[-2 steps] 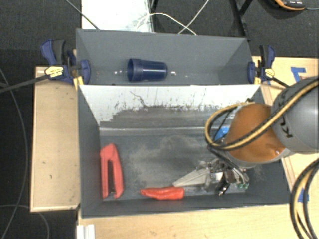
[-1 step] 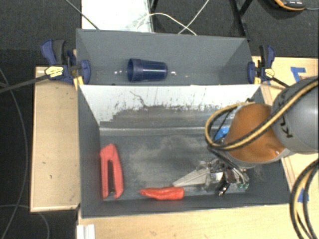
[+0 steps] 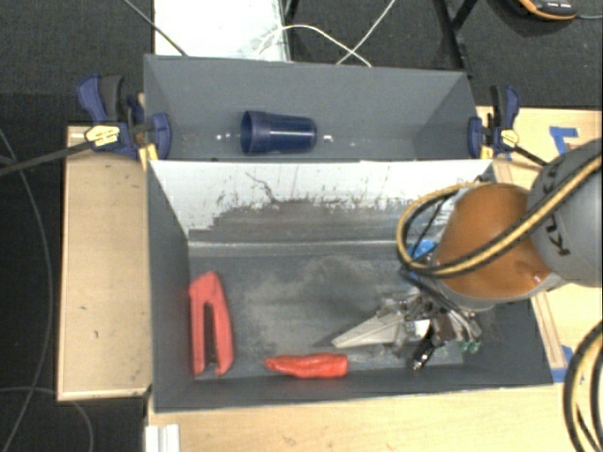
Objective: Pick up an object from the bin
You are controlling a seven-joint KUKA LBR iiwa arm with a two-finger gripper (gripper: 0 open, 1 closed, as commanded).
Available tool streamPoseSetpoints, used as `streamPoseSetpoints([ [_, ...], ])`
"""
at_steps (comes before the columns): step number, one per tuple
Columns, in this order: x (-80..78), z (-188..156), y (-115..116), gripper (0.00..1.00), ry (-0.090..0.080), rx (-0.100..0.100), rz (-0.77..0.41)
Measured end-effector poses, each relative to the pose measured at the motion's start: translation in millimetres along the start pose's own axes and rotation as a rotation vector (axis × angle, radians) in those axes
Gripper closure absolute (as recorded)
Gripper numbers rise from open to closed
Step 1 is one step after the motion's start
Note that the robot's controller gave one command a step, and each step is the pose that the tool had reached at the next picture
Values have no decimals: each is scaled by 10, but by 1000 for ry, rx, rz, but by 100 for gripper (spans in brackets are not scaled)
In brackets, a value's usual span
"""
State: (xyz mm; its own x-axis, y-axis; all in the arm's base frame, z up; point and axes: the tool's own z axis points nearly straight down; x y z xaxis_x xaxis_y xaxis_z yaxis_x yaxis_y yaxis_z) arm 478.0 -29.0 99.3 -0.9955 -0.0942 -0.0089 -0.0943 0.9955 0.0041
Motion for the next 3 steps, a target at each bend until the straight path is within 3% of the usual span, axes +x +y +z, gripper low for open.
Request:
streamPoseSetpoints([
  [2, -18, -352, -1, 100, -6, 1, 2],
  [3, -3, -541, 4, 100, 1, 0, 3],
])
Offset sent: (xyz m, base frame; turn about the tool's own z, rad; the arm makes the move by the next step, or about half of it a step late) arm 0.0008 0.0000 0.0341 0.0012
